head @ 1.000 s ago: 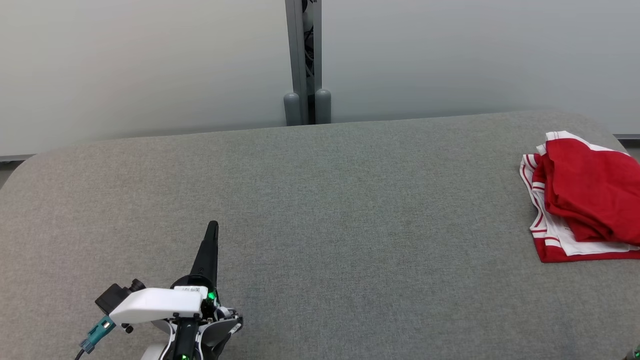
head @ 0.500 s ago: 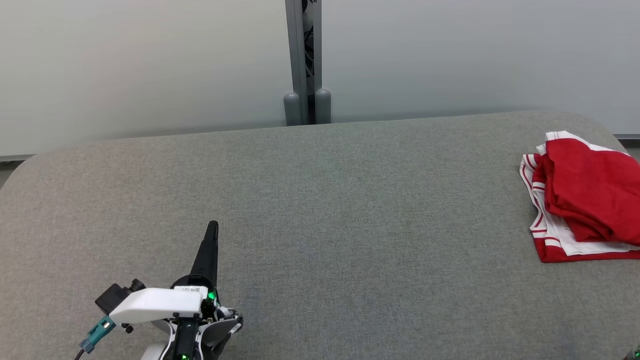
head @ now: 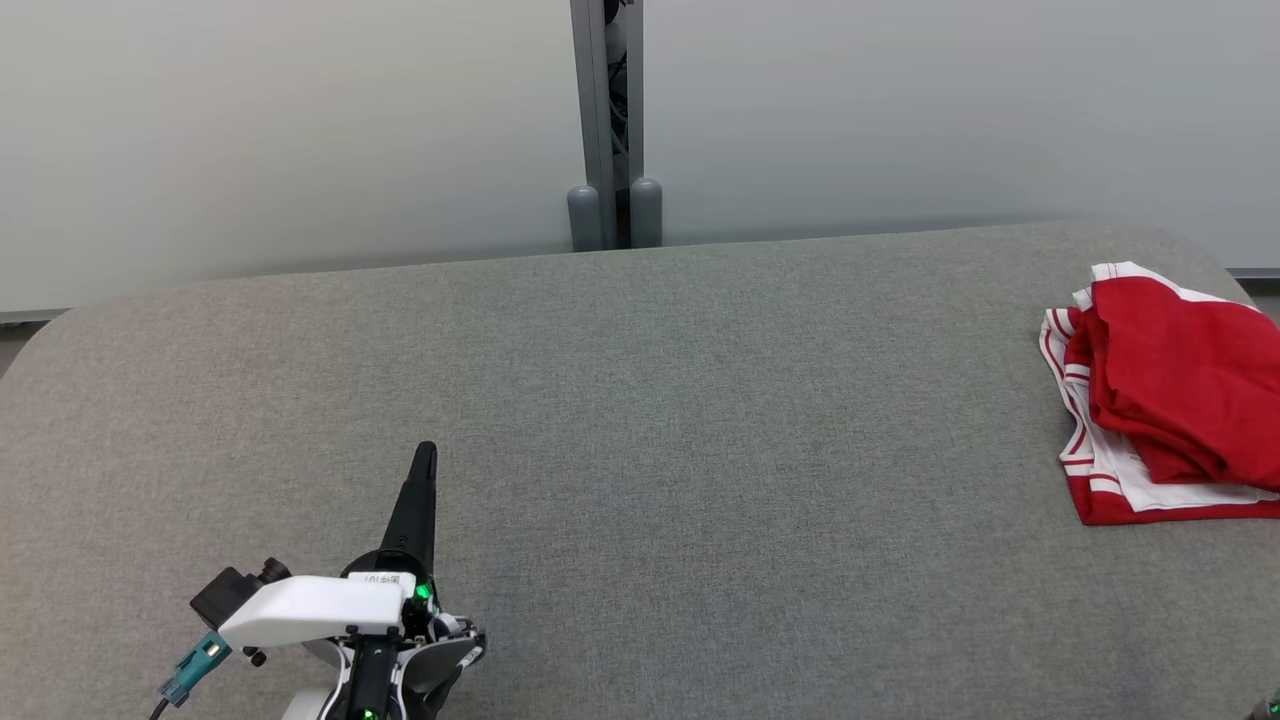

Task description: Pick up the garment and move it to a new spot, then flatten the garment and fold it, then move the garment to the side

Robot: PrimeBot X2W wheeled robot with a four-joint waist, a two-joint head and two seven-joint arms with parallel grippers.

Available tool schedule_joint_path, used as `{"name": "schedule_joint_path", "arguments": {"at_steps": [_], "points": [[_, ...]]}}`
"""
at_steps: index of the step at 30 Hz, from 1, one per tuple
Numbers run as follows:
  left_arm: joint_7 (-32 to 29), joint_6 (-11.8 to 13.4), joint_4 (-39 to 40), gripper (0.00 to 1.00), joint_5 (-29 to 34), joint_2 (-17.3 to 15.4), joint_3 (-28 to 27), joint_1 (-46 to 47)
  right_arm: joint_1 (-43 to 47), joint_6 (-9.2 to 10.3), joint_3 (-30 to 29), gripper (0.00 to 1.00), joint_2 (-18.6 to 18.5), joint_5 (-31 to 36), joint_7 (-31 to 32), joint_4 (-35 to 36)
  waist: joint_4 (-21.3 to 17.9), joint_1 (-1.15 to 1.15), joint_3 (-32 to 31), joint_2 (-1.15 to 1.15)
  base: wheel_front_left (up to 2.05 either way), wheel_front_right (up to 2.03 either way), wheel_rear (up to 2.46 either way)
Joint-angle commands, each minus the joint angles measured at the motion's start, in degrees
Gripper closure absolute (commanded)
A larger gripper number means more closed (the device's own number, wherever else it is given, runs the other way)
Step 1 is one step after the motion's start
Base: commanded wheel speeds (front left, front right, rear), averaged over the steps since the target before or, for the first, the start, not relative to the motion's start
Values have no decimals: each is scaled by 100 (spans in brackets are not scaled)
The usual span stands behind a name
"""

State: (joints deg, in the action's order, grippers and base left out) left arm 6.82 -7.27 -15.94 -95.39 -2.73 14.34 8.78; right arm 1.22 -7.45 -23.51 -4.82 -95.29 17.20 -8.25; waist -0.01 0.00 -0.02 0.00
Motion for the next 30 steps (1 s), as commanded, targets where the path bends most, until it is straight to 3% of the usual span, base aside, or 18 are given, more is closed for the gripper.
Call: {"name": "schedule_joint_path", "arguments": {"at_steps": [1, 30], "points": [[-9, -39, 3, 100, 4, -28, -1, 108, 35, -6, 3, 100, -49, -27, -1, 24, 0, 0, 0, 0, 0, 0, 0], [-9, -40, 9, 100, 5, -28, -2, 106, 44, -6, 22, 100, -56, -45, -19, 26, 0, 0, 0, 0, 0, 0, 0]]}}
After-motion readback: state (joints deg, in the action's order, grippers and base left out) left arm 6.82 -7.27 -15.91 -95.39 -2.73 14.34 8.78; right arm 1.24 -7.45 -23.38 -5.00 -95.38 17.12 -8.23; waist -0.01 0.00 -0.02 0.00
